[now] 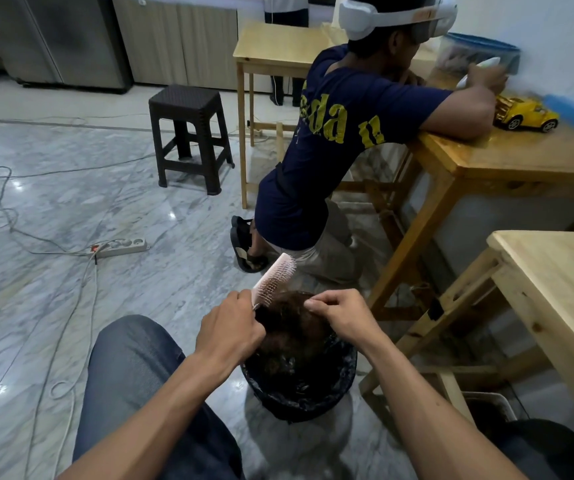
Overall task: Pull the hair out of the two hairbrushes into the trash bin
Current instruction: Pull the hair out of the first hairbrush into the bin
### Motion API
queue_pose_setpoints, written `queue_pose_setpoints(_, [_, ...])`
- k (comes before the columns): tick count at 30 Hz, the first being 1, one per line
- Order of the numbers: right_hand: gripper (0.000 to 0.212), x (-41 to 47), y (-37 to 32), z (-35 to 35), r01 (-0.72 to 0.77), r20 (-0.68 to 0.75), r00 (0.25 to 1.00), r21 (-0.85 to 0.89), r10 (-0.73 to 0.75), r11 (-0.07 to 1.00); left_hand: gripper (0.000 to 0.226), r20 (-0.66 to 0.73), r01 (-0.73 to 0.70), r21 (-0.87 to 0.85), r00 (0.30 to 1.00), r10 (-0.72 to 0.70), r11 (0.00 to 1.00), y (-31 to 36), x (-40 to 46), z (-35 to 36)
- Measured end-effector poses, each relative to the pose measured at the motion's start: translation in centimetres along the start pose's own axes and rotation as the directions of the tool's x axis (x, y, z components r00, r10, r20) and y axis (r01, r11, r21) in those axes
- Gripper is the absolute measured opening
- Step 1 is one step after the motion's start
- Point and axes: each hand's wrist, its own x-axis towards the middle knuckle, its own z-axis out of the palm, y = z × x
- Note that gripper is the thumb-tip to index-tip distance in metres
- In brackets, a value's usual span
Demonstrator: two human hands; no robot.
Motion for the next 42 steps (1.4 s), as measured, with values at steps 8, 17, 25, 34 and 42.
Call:
queue_pose_setpoints(8, [0.009, 0.0, 2.5, -1.5, -0.214, -0.161, 0.968, -0.128, 0.192, 0.968, 0.004, -0.061, 0.087, -0.085, 0.994, -0.093, 0.993, -0.9, 0.3, -0.7])
queue_pose_setpoints(17, [0.056, -0.7, -1.9, 0.0, -0.007, 0.226, 0.974, 0.071, -0.009, 0.997, 0.023, -0.027, -0.090, -0.057, 0.996, 0.089, 0.994, 0.7, -0.3, 1.3])
queue_pose_setpoints(25, [0.013, 0.1, 0.6, -0.8, -0.046, -0.074, 0.996, 0.039, 0.049, 0.998, 0.019, -0.103, -0.053, 0.080, 0.993, 0.061, 0.995, -1.0, 0.3, 0.4])
queue_pose_setpoints(34, [0.049, -0.6, 1.3, -1.5, -0.145, 0.135, 0.983, 0.136, 0.127, 0.980, 0.024, -0.097, -0.089, 0.104, 0.990, 0.099, 0.991, -0.5, -0.3, 1.6])
queue_pose_setpoints(42, [0.033, -0.3, -1.0, 0.4, -0.116, 0.040, 0.993, 0.322, 0.109, 0.940, 0.023, -0.077, -0.154, 0.140, 0.983, 0.166, 0.978, 1.0, -0.8, 2.3])
